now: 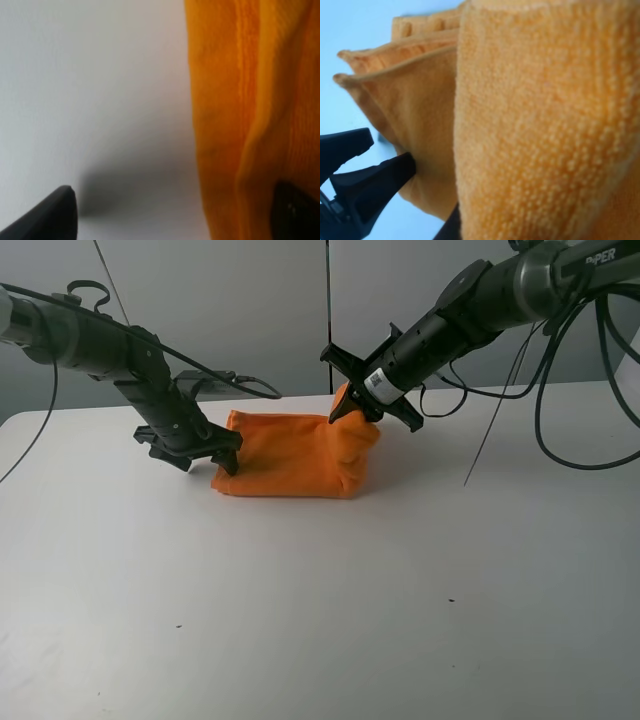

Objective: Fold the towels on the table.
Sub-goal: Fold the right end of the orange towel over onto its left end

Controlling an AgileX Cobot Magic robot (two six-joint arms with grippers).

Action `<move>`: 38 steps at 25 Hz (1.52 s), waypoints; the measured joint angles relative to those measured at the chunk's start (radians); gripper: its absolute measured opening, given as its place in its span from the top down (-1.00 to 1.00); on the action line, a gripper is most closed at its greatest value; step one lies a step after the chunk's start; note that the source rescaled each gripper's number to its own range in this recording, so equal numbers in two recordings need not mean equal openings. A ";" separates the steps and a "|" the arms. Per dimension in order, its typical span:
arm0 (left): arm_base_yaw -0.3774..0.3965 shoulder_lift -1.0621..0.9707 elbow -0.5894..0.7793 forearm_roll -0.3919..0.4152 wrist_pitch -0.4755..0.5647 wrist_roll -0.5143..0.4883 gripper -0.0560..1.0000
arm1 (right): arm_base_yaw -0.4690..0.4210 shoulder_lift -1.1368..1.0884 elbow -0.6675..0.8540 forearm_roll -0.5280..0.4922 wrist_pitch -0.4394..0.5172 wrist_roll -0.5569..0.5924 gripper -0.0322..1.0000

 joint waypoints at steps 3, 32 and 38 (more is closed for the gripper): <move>0.000 0.000 0.000 0.000 0.000 0.000 -0.98 | 0.027 0.034 -0.016 0.040 -0.007 0.002 0.90; 0.000 0.000 0.000 0.000 -0.010 0.000 -0.98 | 0.148 0.178 -0.147 0.199 -0.130 0.035 0.90; 0.000 0.001 0.000 0.004 -0.014 0.000 -0.98 | 0.148 0.215 -0.153 0.208 -0.128 0.035 0.90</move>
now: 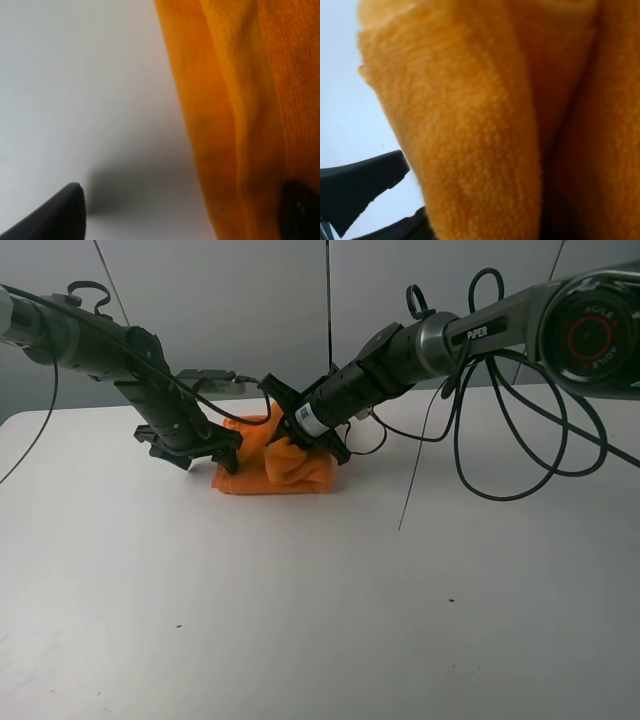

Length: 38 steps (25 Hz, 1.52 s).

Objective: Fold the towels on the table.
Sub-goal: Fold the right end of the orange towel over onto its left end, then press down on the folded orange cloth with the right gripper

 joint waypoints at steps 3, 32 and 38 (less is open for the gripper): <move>0.000 -0.009 -0.012 0.016 0.016 0.000 -0.98 | 0.000 0.002 0.000 0.009 0.004 0.000 0.90; 0.127 -0.433 -0.148 0.089 0.176 -0.020 -0.98 | 0.078 -0.106 0.000 0.069 0.054 -0.153 -1.00; 0.127 -0.433 -0.149 0.088 0.213 -0.020 -0.98 | 0.162 -0.106 0.000 0.068 0.031 -0.167 -1.00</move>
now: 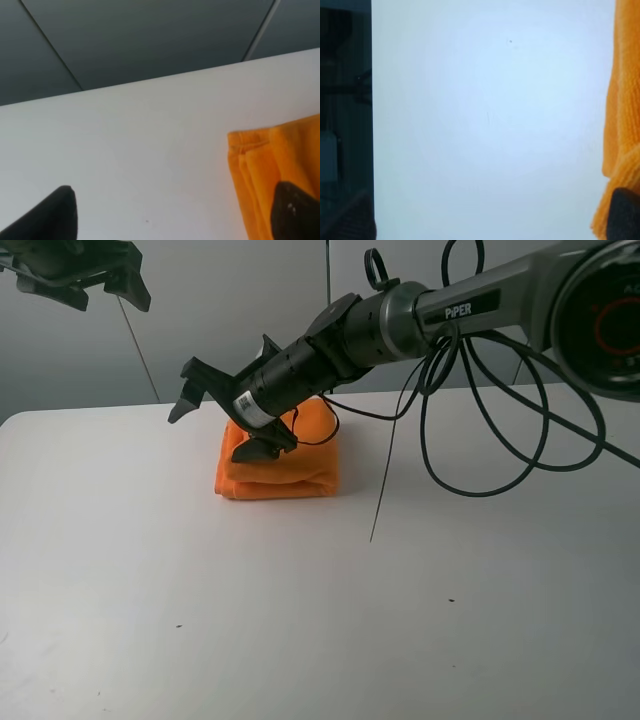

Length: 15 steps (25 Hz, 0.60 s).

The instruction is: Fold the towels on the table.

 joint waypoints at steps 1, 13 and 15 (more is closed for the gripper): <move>0.000 0.000 0.000 0.000 0.009 0.000 -0.98 | 0.005 0.000 0.000 0.000 0.000 -0.002 -1.00; 0.000 -0.127 -0.005 -0.004 0.068 -0.001 -0.98 | -0.024 -0.175 0.000 -0.325 0.062 -0.039 -1.00; 0.000 -0.161 -0.007 -0.006 0.115 -0.001 -0.98 | -0.043 -0.220 0.000 -0.494 0.106 0.028 -1.00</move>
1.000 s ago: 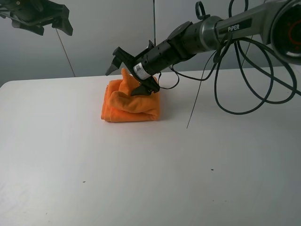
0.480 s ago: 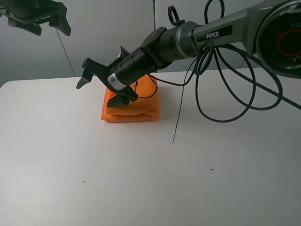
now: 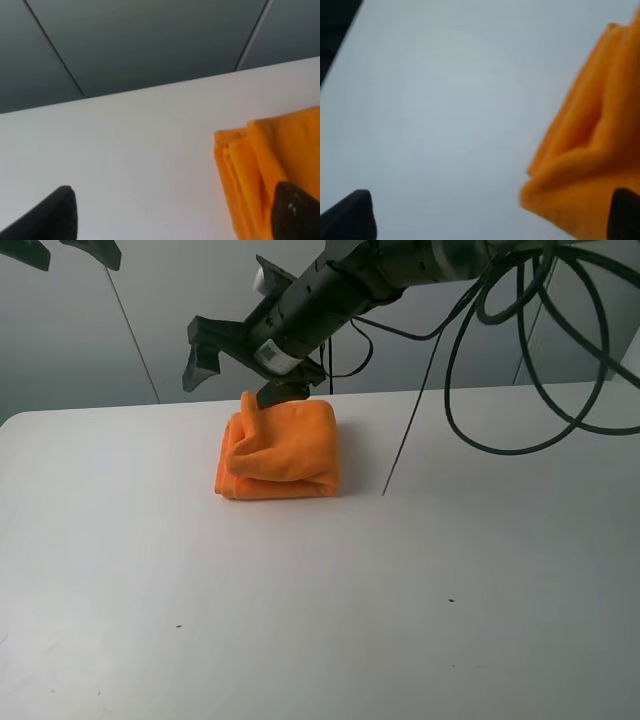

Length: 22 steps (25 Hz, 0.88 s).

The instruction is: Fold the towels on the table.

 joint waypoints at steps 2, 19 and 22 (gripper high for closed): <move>0.000 -0.029 0.014 -0.002 0.043 -0.006 -0.98 | -0.032 -0.046 0.009 -0.173 0.064 0.049 -1.00; 0.130 -0.703 0.734 -0.053 -0.098 0.003 -0.98 | -0.413 -1.058 0.739 -0.709 0.127 0.234 -1.00; 0.130 -0.884 0.816 -0.055 -0.084 -0.006 -0.98 | -0.413 -1.267 0.853 -0.728 0.183 0.245 -1.00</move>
